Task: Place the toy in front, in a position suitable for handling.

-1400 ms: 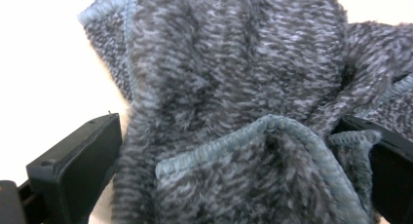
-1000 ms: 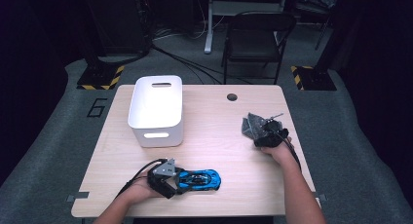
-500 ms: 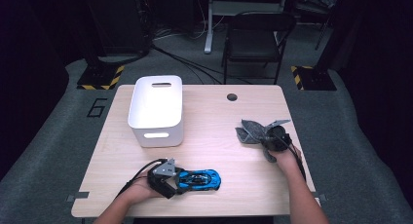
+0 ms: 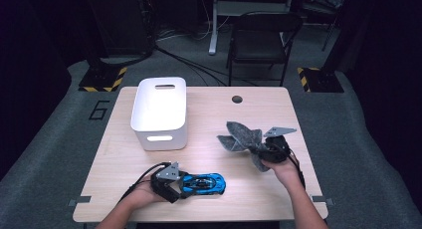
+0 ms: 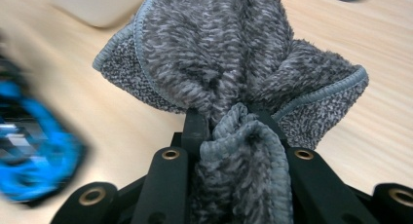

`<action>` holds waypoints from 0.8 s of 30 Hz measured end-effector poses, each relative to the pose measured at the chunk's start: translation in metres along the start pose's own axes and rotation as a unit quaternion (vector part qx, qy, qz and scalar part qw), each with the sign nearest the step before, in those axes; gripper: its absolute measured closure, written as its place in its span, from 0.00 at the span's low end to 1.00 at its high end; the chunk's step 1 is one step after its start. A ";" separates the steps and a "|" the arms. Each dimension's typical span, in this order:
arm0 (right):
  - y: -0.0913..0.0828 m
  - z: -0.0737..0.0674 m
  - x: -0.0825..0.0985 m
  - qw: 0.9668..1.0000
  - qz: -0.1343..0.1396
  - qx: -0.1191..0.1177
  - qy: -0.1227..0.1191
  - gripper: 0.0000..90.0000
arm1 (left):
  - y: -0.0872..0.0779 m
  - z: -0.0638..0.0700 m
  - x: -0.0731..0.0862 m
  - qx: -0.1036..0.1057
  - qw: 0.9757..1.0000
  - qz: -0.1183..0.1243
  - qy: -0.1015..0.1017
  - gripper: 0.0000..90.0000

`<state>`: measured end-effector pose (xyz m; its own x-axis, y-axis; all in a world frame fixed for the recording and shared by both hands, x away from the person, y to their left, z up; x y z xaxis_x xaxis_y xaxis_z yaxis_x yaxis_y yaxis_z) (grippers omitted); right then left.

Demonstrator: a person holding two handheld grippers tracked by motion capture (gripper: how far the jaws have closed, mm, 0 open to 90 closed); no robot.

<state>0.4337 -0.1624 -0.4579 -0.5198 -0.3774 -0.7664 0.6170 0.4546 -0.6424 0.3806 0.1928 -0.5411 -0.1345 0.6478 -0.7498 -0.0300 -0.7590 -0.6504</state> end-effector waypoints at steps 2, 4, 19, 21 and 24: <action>0.001 -0.008 0.000 1.000 0.001 -0.011 -0.005 0.80 | 0.000 0.000 0.000 0.000 1.000 0.001 -0.001 0.27; 0.006 -0.034 0.000 0.999 -0.008 -0.043 -0.028 0.79 | 0.000 0.000 0.000 0.000 1.000 0.001 -0.001 0.27; 0.033 -0.119 0.003 0.976 -0.046 -0.194 -0.087 0.73 | 0.000 0.000 0.000 0.001 1.000 0.000 -0.002 0.27; 0.035 -0.122 0.004 0.975 -0.049 -0.196 -0.090 0.72 | 0.000 0.000 0.000 0.001 1.000 0.001 -0.002 0.27; 0.044 -0.127 0.009 0.972 -0.061 -0.206 -0.097 0.63 | 0.000 0.000 0.000 0.000 1.000 -0.001 -0.003 0.27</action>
Point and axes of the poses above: each handheld gripper's, and its own axes: y roughly forward along the jaws, x roughly out of its underside, z roughly to its right, the point moved 2 cm from there along y, roughly forward along the jaws, and after that the axes turned 9 degrees about x, right-handed, at the moved point
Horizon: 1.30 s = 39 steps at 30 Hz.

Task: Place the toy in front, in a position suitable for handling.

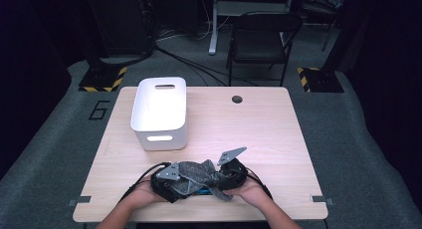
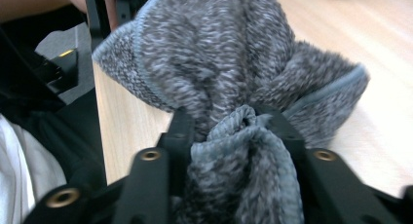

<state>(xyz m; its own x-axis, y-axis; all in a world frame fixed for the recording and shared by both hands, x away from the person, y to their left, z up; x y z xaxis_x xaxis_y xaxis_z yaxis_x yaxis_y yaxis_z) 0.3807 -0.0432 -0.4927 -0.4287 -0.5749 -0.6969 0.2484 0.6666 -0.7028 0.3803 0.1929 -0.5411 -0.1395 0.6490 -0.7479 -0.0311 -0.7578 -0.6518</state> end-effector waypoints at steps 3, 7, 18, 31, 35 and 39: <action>0.002 -0.004 0.001 1.000 0.011 -0.004 -0.003 0.47 | 0.000 0.000 0.000 0.000 1.000 0.001 0.000 0.27; 0.000 -0.005 -0.001 1.000 0.021 0.001 -0.003 0.38 | 0.000 0.000 0.000 0.000 1.000 0.001 0.000 0.27; 0.010 -0.014 -0.008 0.998 0.050 0.015 -0.048 0.81 | 0.000 0.000 0.000 0.001 1.000 0.000 -0.001 0.27; 0.030 -0.034 -0.009 0.997 0.014 -0.042 -0.069 0.88 | 0.000 0.000 0.000 -0.002 1.000 0.000 0.003 0.27; 0.014 -0.023 0.006 0.998 0.007 -0.031 -0.052 0.89 | 0.000 0.000 0.000 -0.001 1.000 -0.001 0.002 0.27; -0.001 -0.007 0.018 0.999 0.005 -0.005 -0.042 0.89 | 0.000 0.000 0.000 -0.001 1.000 0.000 0.003 0.27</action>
Point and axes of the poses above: each handheld gripper's, and its own axes: y roughly forward along the jaws, x roughly out of its underside, z roughly to its right, the point moved 2 cm from there along y, roughly forward along the jaws, and after that the axes turned 9 degrees about x, right-handed, at the moved point
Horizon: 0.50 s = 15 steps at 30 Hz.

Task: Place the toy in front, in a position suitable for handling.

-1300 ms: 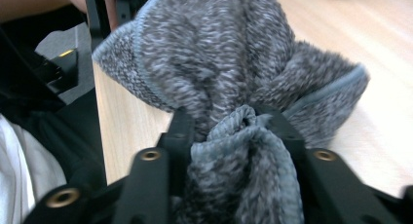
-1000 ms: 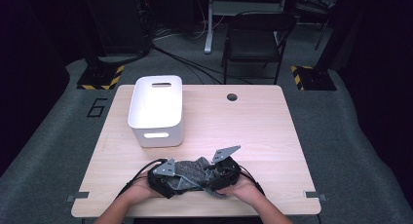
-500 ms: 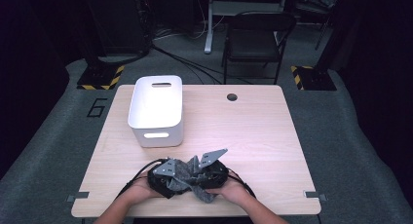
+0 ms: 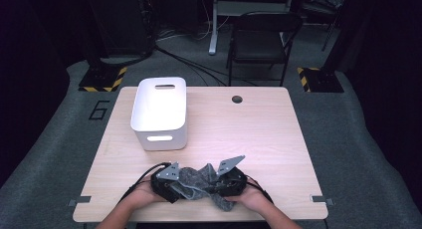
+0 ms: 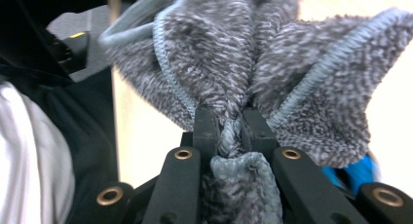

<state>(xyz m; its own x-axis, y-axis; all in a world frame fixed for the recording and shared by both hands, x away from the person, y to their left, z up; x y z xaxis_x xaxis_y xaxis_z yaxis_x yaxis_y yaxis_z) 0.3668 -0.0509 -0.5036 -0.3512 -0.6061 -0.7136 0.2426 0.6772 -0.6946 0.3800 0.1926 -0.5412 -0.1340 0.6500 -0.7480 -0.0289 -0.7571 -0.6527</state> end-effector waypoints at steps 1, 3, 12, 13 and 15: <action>-0.004 0.004 0.003 1.000 -0.003 0.011 0.008 0.89 | 0.000 0.000 0.000 0.000 1.000 0.000 0.000 0.27; -0.008 0.010 0.006 1.000 -0.007 0.027 0.011 0.89 | 0.000 0.000 0.000 0.000 1.000 0.000 0.000 0.27; 0.003 0.012 -0.014 0.998 0.026 0.045 0.036 0.88 | 0.000 0.000 0.000 0.000 1.000 0.000 -0.001 0.27; 0.003 0.012 -0.014 0.998 0.026 0.045 0.036 0.88 | 0.000 0.000 0.000 0.000 1.000 0.000 -0.001 0.27; 0.020 0.005 -0.029 0.998 0.035 0.033 0.027 0.86 | 0.000 0.000 0.000 0.001 1.000 0.000 0.000 0.27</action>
Point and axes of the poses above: each handheld gripper's, and its own axes: y roughly forward along the jaws, x roughly out of its underside, z roughly to its right, the point moved 2 cm from there along y, roughly forward along the jaws, and after that the axes turned 9 degrees about x, right-handed, at the moved point
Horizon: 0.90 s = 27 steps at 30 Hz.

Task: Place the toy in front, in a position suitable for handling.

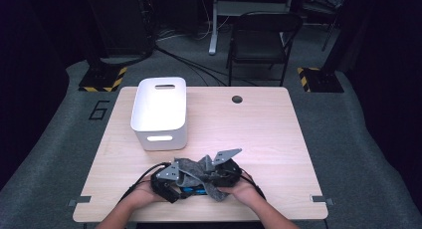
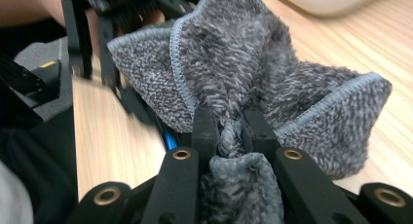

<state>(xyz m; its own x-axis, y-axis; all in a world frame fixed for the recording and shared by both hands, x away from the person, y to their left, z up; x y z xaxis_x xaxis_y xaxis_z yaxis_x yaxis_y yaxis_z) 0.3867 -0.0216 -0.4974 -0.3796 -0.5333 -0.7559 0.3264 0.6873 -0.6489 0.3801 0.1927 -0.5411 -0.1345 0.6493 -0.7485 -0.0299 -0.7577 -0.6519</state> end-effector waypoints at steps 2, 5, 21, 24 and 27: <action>0.005 -0.002 -0.003 1.000 0.003 -0.002 0.002 0.86 | 0.000 0.000 0.000 0.000 1.000 0.000 0.000 0.27; 0.015 -0.002 -0.007 1.000 0.002 0.001 -0.007 0.87 | 0.000 0.000 0.000 0.000 1.000 0.000 0.000 0.27; -0.030 0.019 0.037 0.997 -0.042 0.064 -0.015 0.88 | 0.000 0.000 0.000 -0.001 1.000 0.000 0.001 0.27; -0.035 0.021 0.043 0.996 -0.047 0.072 -0.005 0.88 | 0.000 0.000 0.000 -0.001 1.000 0.000 0.001 0.27; -0.039 0.019 0.041 0.997 -0.028 0.065 0.013 0.88 | 0.000 0.000 0.000 -0.001 1.000 0.000 0.001 0.27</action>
<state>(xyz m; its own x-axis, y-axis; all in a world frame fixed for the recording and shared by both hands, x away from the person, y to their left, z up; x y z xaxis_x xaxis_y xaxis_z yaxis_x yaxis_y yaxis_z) 0.3744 -0.0795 -0.5047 -0.4217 -0.5549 -0.7171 0.4133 0.5864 -0.6967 0.3803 0.1927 -0.5411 -0.1328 0.6495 -0.7487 -0.0277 -0.7575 -0.6522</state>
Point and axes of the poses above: each handheld gripper's, and its own axes: y roughly forward along the jaws, x roughly out of its underside, z roughly to its right, the point moved 2 cm from there along y, roughly forward along the jaws, and after that the axes turned 9 degrees about x, right-handed, at the moved point
